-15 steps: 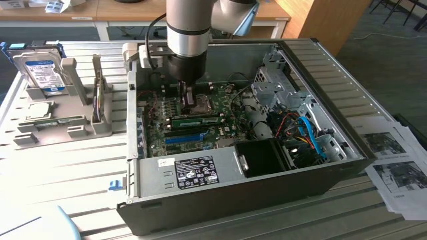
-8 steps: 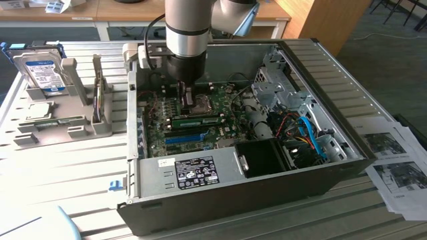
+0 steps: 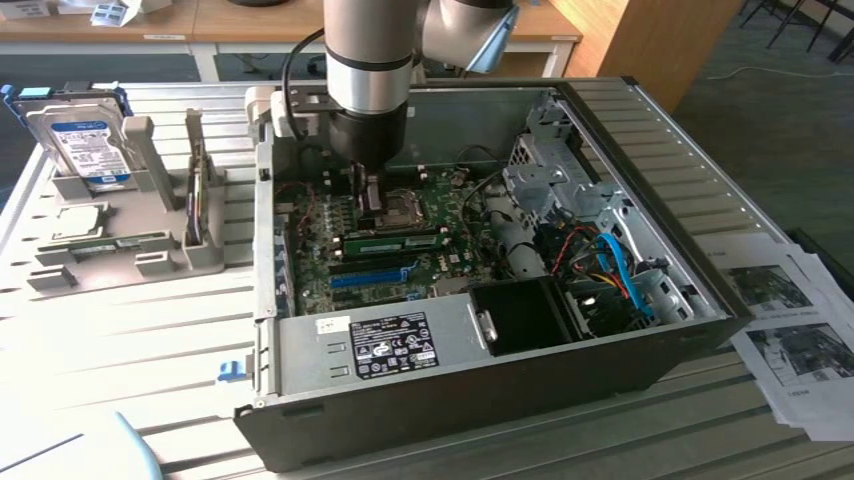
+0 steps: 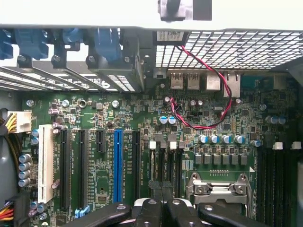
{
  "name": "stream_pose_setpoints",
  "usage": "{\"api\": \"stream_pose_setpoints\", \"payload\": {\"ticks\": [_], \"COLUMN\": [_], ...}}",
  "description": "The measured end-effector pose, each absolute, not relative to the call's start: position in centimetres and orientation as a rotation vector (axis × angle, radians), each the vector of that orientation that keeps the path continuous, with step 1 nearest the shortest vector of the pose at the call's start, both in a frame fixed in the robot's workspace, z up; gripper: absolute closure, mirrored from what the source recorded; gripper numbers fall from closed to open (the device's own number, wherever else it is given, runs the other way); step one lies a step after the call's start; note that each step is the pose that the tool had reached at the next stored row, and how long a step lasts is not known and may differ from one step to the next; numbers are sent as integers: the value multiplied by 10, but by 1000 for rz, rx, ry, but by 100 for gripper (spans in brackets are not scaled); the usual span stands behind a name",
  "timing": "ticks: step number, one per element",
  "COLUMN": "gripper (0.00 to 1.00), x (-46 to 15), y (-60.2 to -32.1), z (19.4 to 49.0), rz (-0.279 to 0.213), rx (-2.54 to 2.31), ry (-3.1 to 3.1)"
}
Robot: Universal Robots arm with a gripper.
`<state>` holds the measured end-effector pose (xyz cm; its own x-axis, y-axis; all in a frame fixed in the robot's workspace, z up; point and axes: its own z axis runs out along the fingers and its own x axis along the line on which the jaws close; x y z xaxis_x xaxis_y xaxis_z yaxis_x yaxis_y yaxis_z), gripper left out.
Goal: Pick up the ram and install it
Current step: 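Press down the ram until it locks into place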
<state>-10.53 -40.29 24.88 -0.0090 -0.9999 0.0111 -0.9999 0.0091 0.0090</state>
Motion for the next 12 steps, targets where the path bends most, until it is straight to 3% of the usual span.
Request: {"api": "stream_pose_setpoints", "payload": {"ticks": [12], "gripper": [91], "x": [-106], "y": [-405], "z": [249], "rz": [2], "rx": [2201], "ry": [-2221]}}
